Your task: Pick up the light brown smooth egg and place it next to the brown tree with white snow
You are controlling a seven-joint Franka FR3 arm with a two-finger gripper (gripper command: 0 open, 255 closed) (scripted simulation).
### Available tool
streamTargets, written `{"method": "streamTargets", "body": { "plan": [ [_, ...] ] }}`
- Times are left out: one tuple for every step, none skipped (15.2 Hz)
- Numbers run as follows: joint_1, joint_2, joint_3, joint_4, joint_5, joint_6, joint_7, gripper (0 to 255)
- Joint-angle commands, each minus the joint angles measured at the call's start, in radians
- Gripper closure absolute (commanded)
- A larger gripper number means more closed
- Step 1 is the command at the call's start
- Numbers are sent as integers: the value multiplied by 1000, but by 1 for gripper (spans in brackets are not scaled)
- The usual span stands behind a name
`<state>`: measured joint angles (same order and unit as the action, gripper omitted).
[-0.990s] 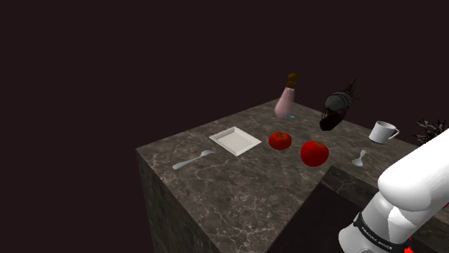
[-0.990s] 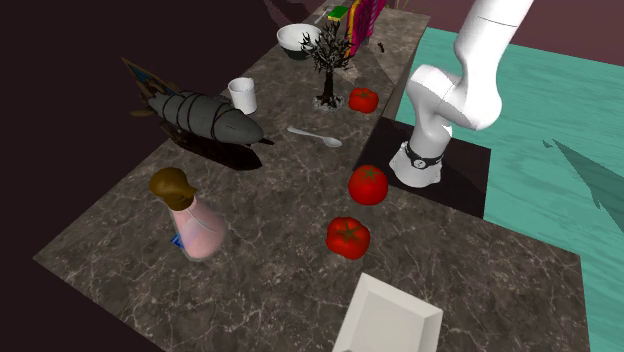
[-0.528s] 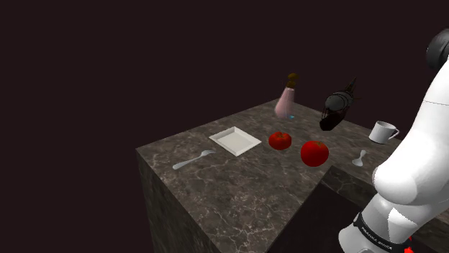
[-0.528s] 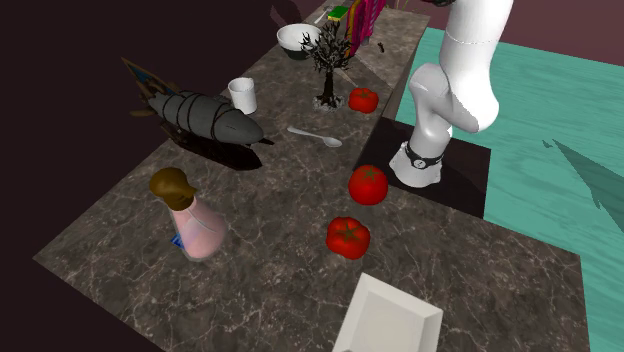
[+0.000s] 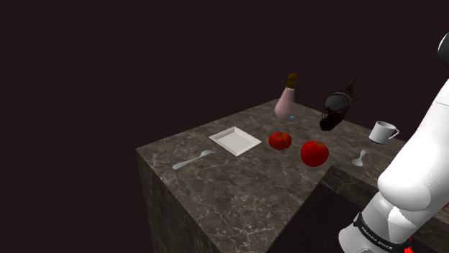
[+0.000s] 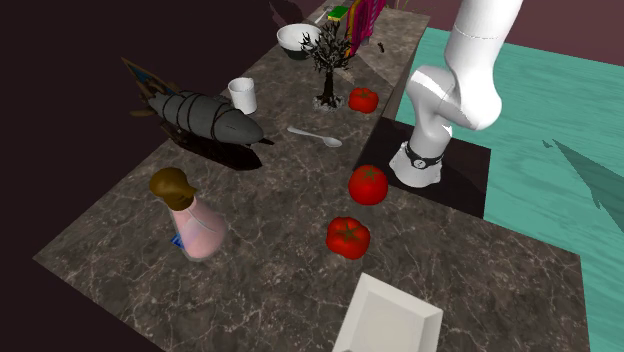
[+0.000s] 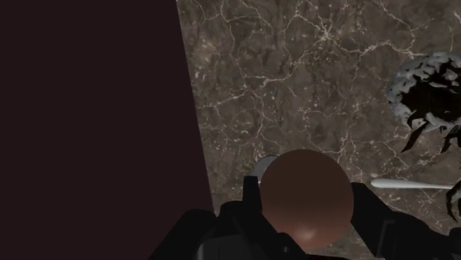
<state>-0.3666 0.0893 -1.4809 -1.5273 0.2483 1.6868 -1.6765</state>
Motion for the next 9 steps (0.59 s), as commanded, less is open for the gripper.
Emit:
{"method": "streamTargets", "body": {
  "plan": [
    [65,-38,-33,-38,-42,37,23,255],
    [145,-106,-64,-59,-117,62,69,255],
    [42,-119,48,-77,-131,77,77,255],
    [100,-170,25,-95,-188,96,113,255],
    [72,-174,54,-112,-192,110,114,255],
    [59,-184,72,-129,-202,124,119,255],
    [48,-192,87,-145,-210,139,123,255],
    [42,-199,97,-161,-218,153,128,255],
    [37,-206,105,-177,-225,167,131,255]
  ]
}}
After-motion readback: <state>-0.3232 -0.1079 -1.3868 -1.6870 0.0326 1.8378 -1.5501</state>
